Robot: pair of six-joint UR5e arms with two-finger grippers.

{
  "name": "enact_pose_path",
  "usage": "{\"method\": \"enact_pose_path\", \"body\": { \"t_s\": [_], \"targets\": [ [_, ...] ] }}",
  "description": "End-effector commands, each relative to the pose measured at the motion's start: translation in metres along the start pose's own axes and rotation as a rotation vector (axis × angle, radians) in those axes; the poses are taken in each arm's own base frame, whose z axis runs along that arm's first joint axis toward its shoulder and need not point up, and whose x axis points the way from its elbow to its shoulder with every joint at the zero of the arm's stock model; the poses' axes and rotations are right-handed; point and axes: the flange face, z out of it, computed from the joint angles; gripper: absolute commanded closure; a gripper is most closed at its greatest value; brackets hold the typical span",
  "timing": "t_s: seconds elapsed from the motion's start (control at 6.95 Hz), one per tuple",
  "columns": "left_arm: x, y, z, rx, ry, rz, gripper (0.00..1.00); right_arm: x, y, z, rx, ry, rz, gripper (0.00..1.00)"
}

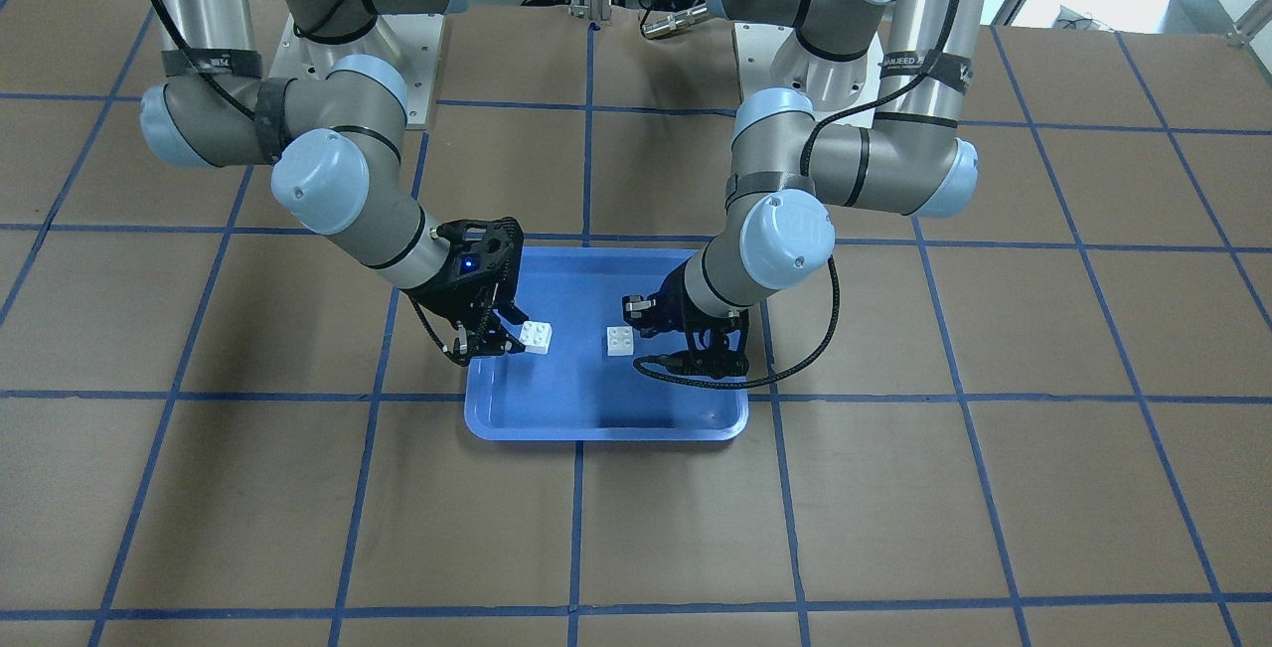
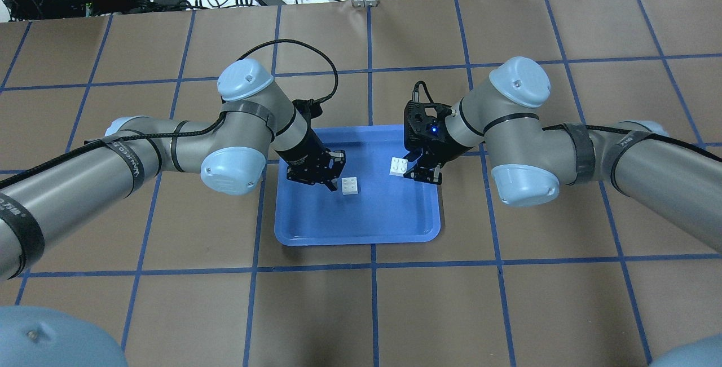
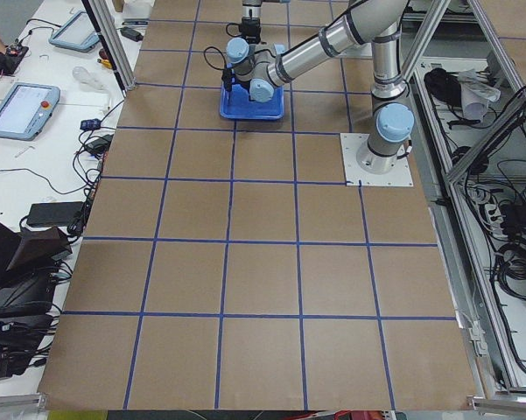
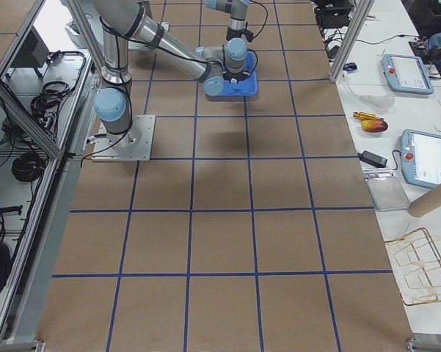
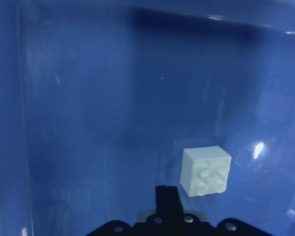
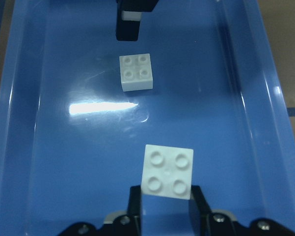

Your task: Assemble white blocks and place on blue tray

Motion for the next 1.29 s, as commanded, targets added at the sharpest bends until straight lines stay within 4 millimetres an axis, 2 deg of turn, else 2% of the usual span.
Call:
{"method": "enact_pose_path", "body": {
  "t_s": [0.0,0.58,1.01,1.15],
  "targets": [
    [-0.001,-0.003,0.004,0.005,0.000,0.009,1.00,0.001,-0.012,0.029,0.002,0.002,-0.005,1.00],
    [-0.003,-0.009,0.012,0.013,0.002,-0.032,1.00,-0.006,-0.034,0.042,-0.008,-0.009,-0.025,1.00],
    [-0.002,-0.009,0.012,0.017,0.002,-0.040,1.00,-0.009,-0.033,0.053,-0.028,-0.026,-0.028,1.00],
    [-0.002,-0.009,0.013,0.016,0.002,-0.033,1.00,-0.014,-0.039,0.057,-0.042,-0.031,-0.041,1.00]
  ]
}}
